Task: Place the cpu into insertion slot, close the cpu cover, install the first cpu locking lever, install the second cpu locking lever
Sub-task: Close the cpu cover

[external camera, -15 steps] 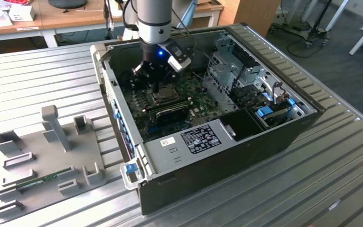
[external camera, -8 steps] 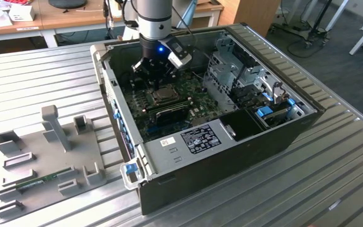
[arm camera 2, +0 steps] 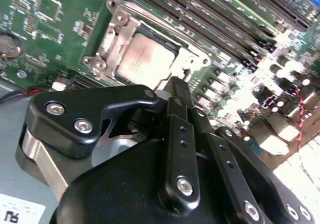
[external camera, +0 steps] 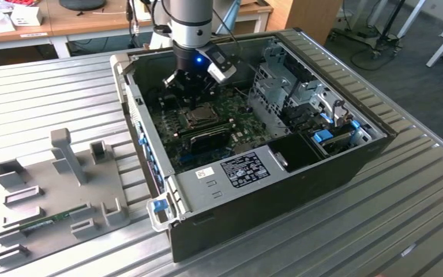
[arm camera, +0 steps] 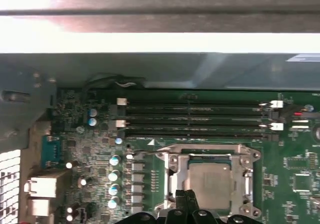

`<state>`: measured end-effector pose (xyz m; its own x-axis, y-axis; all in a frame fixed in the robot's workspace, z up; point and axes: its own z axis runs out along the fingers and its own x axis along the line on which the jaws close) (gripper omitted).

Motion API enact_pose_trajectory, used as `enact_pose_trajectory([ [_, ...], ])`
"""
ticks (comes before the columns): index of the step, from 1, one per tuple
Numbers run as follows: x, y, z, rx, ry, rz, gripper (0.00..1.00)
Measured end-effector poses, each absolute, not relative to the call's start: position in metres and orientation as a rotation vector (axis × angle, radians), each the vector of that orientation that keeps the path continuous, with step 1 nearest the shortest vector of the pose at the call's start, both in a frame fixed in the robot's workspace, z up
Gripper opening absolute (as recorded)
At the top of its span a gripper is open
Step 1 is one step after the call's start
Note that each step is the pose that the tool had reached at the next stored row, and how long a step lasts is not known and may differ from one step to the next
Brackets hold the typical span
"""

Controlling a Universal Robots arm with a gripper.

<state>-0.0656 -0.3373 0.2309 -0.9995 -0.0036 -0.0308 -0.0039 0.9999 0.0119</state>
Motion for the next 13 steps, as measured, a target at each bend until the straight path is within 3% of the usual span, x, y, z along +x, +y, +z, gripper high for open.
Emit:
enact_pose_trajectory([
  [13, -0.042, -0.337, 0.231, -0.006, 3.111, 0.019, 0.10],
])
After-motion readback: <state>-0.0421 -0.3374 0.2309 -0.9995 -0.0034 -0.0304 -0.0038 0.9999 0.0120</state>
